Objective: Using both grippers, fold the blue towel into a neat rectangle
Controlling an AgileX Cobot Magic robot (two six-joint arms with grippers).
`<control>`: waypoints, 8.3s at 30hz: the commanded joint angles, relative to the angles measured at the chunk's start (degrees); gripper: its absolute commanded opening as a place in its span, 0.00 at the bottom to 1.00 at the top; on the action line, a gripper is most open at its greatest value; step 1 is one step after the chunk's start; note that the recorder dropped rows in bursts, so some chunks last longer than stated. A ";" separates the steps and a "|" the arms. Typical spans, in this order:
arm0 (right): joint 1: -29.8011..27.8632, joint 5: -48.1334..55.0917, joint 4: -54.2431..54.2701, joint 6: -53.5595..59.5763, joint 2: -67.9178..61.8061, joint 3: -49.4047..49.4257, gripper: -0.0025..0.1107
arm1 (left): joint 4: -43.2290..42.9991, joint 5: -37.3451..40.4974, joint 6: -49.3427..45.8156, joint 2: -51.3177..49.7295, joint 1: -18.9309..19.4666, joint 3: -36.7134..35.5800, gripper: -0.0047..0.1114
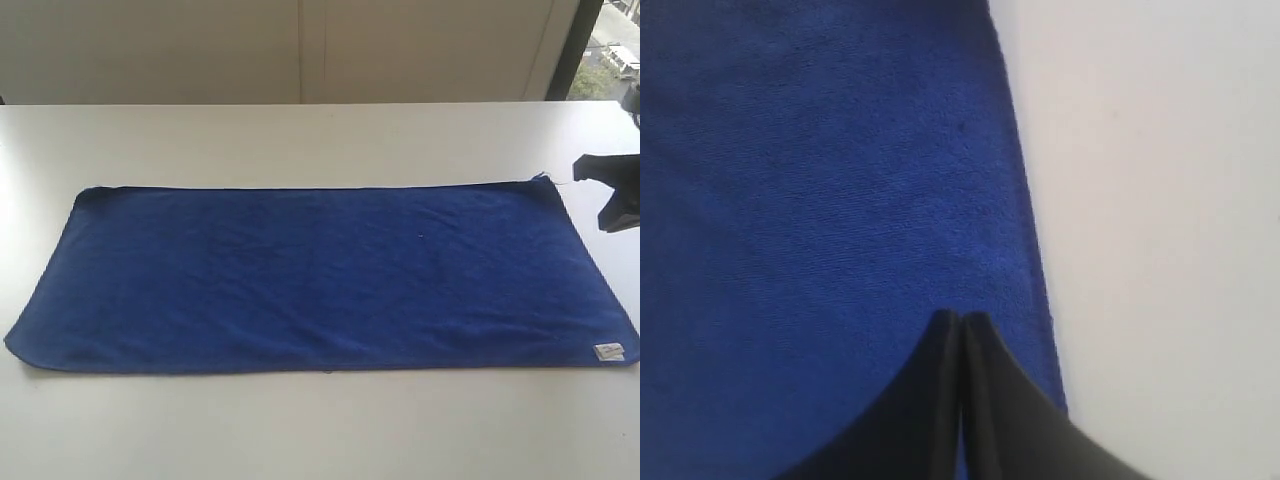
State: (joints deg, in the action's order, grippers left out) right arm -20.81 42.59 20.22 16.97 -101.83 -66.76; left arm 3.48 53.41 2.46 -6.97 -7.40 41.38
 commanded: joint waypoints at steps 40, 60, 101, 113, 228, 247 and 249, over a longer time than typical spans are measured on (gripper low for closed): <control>4.92 -12.75 -12.01 -7.08 -12.35 -1.97 0.45 | 0.10 0.18 0.34 0.26 -0.01 -0.24 0.04; 5.91 -6.12 -16.08 -10.55 -15.54 -4.92 0.02 | 0.10 0.18 0.34 0.26 -0.01 -0.24 0.04; -0.98 1.58 -29.99 -18.57 -5.24 -16.02 0.02 | 0.10 0.18 0.34 0.26 -0.01 -0.24 0.04; 25.34 7.88 -28.77 -23.37 -0.62 -22.95 0.02 | 0.10 0.18 0.34 0.26 -0.01 -0.24 0.04; 31.05 -3.85 -10.95 0.23 -18.35 -23.76 0.02 | 0.10 0.18 0.34 0.26 -0.01 -0.24 0.04; 31.05 -8.51 1.38 12.81 -22.39 -23.76 0.02 | 0.10 0.18 0.34 0.26 -0.01 -0.24 0.04; 31.05 -8.93 0.83 12.81 -23.25 -23.76 0.02 | 0.10 0.18 0.34 0.26 -0.01 -0.24 0.04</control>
State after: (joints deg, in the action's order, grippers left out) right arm 10.36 34.88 20.85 29.05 -124.31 -90.71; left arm 3.48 53.41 2.46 -6.97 -7.40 41.38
